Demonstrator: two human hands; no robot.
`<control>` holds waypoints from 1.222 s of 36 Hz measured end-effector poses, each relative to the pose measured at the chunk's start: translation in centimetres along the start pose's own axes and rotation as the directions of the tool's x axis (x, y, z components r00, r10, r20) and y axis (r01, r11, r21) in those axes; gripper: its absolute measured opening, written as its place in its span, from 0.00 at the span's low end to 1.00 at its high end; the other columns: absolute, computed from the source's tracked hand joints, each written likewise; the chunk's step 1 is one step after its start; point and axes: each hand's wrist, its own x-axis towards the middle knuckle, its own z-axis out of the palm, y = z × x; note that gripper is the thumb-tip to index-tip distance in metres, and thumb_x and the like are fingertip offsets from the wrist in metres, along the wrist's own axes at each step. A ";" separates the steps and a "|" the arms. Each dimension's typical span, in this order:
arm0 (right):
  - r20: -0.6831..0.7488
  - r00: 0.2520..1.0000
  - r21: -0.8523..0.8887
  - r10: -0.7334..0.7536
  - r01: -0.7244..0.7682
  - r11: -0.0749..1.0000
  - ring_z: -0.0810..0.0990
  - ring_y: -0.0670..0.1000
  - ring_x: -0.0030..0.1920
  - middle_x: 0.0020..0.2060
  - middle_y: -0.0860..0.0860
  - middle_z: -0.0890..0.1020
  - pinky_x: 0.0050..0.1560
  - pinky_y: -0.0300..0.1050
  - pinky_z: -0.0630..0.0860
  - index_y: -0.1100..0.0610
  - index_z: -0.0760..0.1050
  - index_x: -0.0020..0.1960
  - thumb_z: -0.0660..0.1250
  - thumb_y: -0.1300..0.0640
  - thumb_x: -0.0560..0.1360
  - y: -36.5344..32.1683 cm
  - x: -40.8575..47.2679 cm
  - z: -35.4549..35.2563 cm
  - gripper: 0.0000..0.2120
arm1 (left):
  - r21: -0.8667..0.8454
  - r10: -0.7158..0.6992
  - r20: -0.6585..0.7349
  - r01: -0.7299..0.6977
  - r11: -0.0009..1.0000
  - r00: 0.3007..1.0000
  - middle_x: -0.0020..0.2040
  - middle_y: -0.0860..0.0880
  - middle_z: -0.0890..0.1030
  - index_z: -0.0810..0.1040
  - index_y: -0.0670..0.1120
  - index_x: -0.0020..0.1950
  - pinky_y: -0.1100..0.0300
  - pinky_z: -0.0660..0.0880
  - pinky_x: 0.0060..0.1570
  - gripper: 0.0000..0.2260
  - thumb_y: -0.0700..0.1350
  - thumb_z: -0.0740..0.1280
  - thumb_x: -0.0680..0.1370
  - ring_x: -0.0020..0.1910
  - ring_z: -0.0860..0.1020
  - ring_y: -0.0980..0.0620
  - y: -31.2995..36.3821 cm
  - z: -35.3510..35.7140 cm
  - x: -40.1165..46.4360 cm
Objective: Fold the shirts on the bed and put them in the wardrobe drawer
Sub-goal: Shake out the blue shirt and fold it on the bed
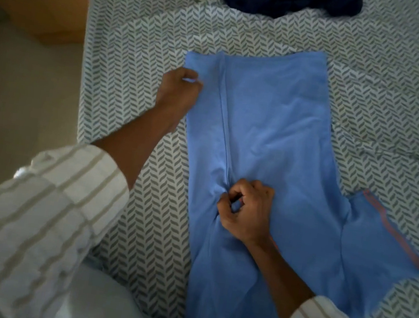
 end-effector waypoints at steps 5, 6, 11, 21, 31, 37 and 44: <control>0.062 0.998 0.003 0.028 -0.028 1.000 0.78 0.52 0.34 0.28 0.45 0.76 0.45 0.58 0.77 0.52 0.73 0.41 0.72 0.45 0.67 -0.7 0.1 -1.0 0.12 | 0.156 -0.107 0.137 0.085 0.984 0.985 0.40 0.45 0.84 0.79 0.52 0.49 0.44 0.83 0.41 0.13 0.50 0.71 0.65 0.38 0.84 0.44 -5.3 -2.6 -10.2; 0.071 0.997 0.011 0.027 -0.028 1.000 0.79 0.52 0.35 0.30 0.45 0.78 0.43 0.57 0.78 0.52 0.75 0.43 0.72 0.43 0.66 -1.0 0.0 -1.5 0.15 | 0.184 -0.146 0.157 0.116 0.976 0.977 0.39 0.44 0.84 0.78 0.51 0.46 0.42 0.83 0.40 0.11 0.50 0.71 0.65 0.37 0.85 0.43 -6.1 -3.0 -12.5; 0.137 0.978 0.010 0.156 -0.159 0.987 0.82 0.53 0.43 0.38 0.45 0.78 0.48 0.47 0.77 0.54 0.76 0.58 0.70 0.30 0.60 -1.5 -1.2 -4.1 0.36 | 0.283 -0.329 0.376 0.231 0.931 0.866 0.39 0.35 0.84 0.80 0.41 0.42 0.41 0.81 0.40 0.09 0.44 0.76 0.73 0.34 0.82 0.42 -8.5 -4.0 -21.4; 0.454 0.726 -0.381 0.516 -0.365 0.850 0.83 0.58 0.47 0.41 0.53 0.82 0.39 0.44 0.70 0.53 0.75 0.43 0.77 0.42 0.67 0.7 -4.5 -9.8 0.17 | 0.339 -0.504 0.542 0.374 0.863 0.672 0.36 0.46 0.85 0.82 0.42 0.47 0.59 0.80 0.31 0.12 0.45 0.80 0.69 0.32 0.83 0.51 -10.5 -4.3 -29.0; 0.309 0.742 0.213 0.595 -0.664 0.717 0.81 0.54 0.41 0.45 0.56 0.78 0.29 0.51 0.81 0.58 0.73 0.50 0.75 0.60 0.74 -0.2 -8.0 -11.4 0.11 | 0.549 -0.681 0.548 0.404 0.731 0.487 0.45 0.43 0.83 0.79 0.39 0.50 0.53 0.80 0.56 0.18 0.50 0.79 0.72 0.44 0.81 0.50 -13.2 -5.4 -31.5; 0.232 0.723 0.352 0.651 -0.686 0.637 0.80 0.54 0.43 0.49 0.58 0.76 0.32 0.55 0.83 0.54 0.72 0.48 0.75 0.65 0.73 0.1 -8.4 -10.7 0.14 | 0.521 -0.683 0.566 0.443 0.730 0.462 0.40 0.44 0.84 0.79 0.39 0.47 0.59 0.81 0.41 0.17 0.53 0.75 0.75 0.40 0.82 0.51 -12.6 -5.9 -32.2; 0.320 0.721 0.466 0.615 -0.685 0.560 0.79 0.53 0.39 0.48 0.56 0.75 0.26 0.46 0.79 0.52 0.66 0.61 0.73 0.74 0.71 0.6 -8.3 -10.5 0.28 | 0.618 -0.715 0.571 0.362 0.698 0.404 0.42 0.44 0.81 0.77 0.37 0.45 0.61 0.81 0.41 0.13 0.46 0.75 0.76 0.40 0.80 0.52 -12.9 -5.3 -32.7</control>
